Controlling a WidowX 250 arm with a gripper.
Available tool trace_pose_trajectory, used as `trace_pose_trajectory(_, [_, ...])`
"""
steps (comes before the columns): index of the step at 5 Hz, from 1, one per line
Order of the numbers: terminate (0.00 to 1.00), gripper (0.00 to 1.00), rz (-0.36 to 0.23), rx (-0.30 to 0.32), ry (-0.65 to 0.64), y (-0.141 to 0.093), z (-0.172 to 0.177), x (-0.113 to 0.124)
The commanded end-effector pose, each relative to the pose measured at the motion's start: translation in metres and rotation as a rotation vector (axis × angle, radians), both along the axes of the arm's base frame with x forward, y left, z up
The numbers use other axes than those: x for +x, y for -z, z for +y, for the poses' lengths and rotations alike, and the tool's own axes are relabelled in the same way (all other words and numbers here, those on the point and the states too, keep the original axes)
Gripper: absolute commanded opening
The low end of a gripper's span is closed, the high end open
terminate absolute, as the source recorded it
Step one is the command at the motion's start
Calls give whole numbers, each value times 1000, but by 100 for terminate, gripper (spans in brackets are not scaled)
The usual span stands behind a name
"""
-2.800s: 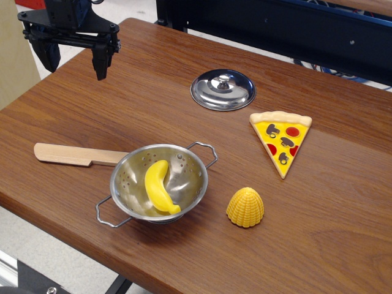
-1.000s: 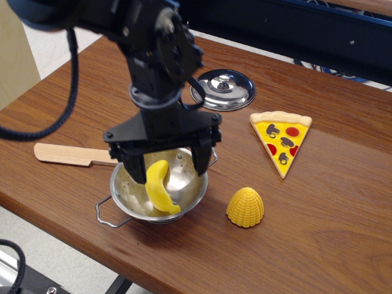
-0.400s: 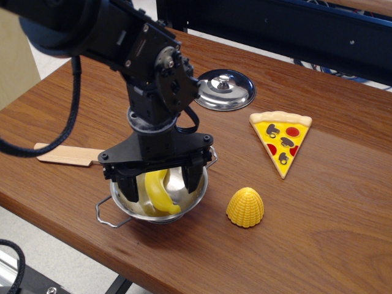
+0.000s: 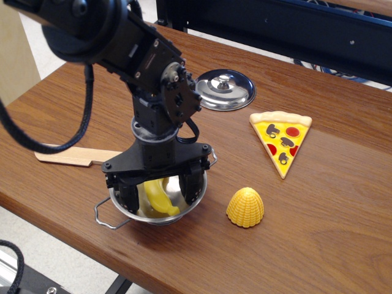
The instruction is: Take banana out of colander
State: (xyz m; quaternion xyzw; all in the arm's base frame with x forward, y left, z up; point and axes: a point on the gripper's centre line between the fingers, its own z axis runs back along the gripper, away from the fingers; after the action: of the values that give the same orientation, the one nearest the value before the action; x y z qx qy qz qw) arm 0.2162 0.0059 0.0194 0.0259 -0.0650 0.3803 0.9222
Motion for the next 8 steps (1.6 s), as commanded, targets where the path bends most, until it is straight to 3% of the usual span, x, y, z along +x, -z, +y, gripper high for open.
trace_pose_trajectory(1, [0, 0, -20, 11, -12, -5, 2, 10])
trace_pose_trajectory(3, [0, 0, -62, -48, -32, -53, 11, 24])
trace_pose_trajectory(4, [0, 0, -126, -81, -18, -88, 20, 42])
trace_pose_trajectory(5, [0, 0, -121, -26, -81, -88, 47, 70])
trace_pose_trajectory(6, [0, 0, -79, 15, -146, -73, 83, 92])
trace_pose_trajectory(8, [0, 0, -79, 84, -195, -41, 138, 117])
